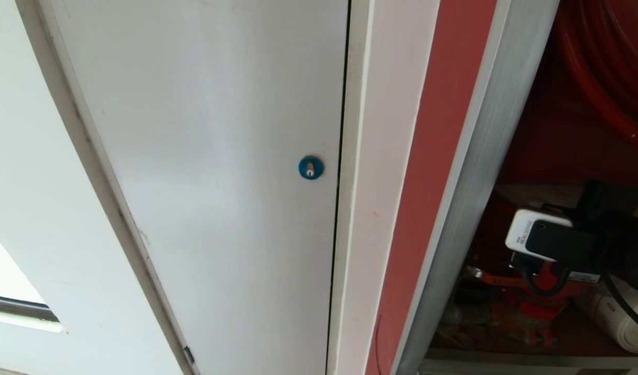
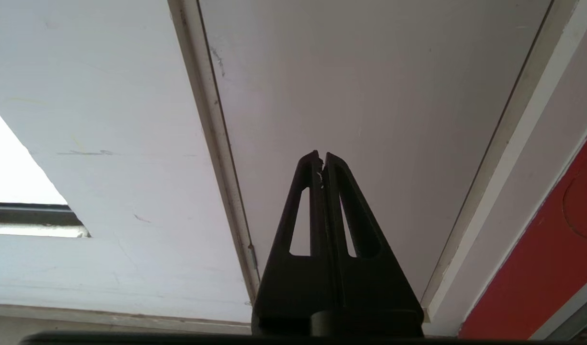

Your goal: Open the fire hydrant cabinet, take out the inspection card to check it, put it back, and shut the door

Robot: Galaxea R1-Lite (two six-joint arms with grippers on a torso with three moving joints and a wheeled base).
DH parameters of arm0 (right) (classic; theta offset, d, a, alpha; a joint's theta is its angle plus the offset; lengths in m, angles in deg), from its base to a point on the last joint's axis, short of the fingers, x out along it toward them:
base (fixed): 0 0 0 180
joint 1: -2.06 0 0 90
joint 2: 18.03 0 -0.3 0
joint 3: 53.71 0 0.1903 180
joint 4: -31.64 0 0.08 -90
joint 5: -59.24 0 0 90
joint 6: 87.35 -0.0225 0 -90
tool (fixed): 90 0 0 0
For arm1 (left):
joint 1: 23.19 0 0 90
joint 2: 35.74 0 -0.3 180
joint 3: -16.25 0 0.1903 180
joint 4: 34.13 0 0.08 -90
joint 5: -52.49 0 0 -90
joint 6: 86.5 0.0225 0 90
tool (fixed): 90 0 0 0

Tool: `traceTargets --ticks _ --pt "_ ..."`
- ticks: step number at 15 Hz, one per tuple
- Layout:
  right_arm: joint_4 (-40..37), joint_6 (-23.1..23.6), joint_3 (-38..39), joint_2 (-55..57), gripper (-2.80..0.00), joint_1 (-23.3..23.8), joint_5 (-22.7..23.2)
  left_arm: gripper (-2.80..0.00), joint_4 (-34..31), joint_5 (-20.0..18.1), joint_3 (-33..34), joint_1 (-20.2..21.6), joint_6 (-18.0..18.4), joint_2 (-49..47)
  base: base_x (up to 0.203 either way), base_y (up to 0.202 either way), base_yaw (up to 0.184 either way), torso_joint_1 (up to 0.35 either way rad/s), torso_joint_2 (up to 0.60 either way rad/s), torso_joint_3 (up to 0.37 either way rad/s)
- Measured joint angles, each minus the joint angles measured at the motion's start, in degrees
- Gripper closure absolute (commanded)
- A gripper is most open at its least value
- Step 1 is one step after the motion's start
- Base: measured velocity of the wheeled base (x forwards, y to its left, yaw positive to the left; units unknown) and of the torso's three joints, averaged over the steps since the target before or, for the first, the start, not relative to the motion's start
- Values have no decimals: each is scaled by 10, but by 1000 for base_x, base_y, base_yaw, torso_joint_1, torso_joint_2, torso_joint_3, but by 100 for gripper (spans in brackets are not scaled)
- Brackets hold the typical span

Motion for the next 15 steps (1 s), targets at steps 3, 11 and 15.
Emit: traceTargets --ticks 3,11,15 --pt "-3 0 3 -16 0 0 4 0 0 0 0 0 0 0 0 0 0 0 0 0" --pt "-40 20 16 -104 0 -1 49 0 0 0 0 0 0 0 0 0 0 0 0 0" --pt "-69 -1 -3 -148 0 -1 83 0 0 0 0 0 0 0 0 0 0 0 0 0"
